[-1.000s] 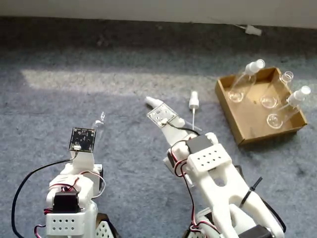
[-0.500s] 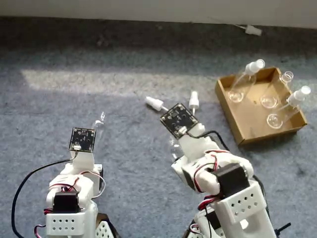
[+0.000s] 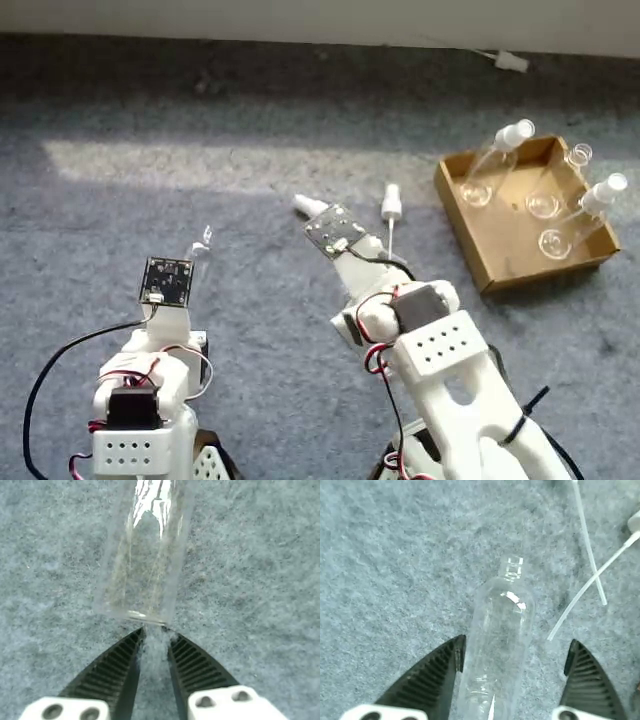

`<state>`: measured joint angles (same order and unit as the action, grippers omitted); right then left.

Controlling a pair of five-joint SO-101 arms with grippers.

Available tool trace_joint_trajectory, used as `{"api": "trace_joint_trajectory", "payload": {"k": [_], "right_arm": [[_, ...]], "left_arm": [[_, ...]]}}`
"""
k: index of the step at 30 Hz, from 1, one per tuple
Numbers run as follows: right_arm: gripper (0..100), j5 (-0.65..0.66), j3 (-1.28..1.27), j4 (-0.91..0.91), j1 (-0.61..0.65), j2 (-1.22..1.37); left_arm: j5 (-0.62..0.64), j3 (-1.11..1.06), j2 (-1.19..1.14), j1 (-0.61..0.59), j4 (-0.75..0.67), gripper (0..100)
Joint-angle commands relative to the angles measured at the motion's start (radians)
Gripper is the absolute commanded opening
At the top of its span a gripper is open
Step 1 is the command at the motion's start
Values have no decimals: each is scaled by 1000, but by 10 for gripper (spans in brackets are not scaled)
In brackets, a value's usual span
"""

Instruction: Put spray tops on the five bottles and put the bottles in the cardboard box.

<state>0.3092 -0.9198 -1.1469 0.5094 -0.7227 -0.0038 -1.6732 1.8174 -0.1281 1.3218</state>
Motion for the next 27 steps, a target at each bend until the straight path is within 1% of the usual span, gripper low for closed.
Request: {"api": "trace_joint_trajectory", "payload": {"k": [1, 8, 14, 20, 27], "right_arm": [[276, 2, 8, 48, 7, 110], [275, 2, 12, 101, 8, 265], [275, 2, 13, 170, 8, 321], [275, 8, 13, 173, 13, 354], [275, 8, 19, 176, 88, 433]], "left_arm": [[-8, -21, -15, 15, -8, 5], [-8, -21, -15, 15, -8, 5], [-8, -21, -15, 15, -8, 5], [-8, -21, -15, 15, -8, 5], [-8, -21, -15, 15, -8, 5]]}}
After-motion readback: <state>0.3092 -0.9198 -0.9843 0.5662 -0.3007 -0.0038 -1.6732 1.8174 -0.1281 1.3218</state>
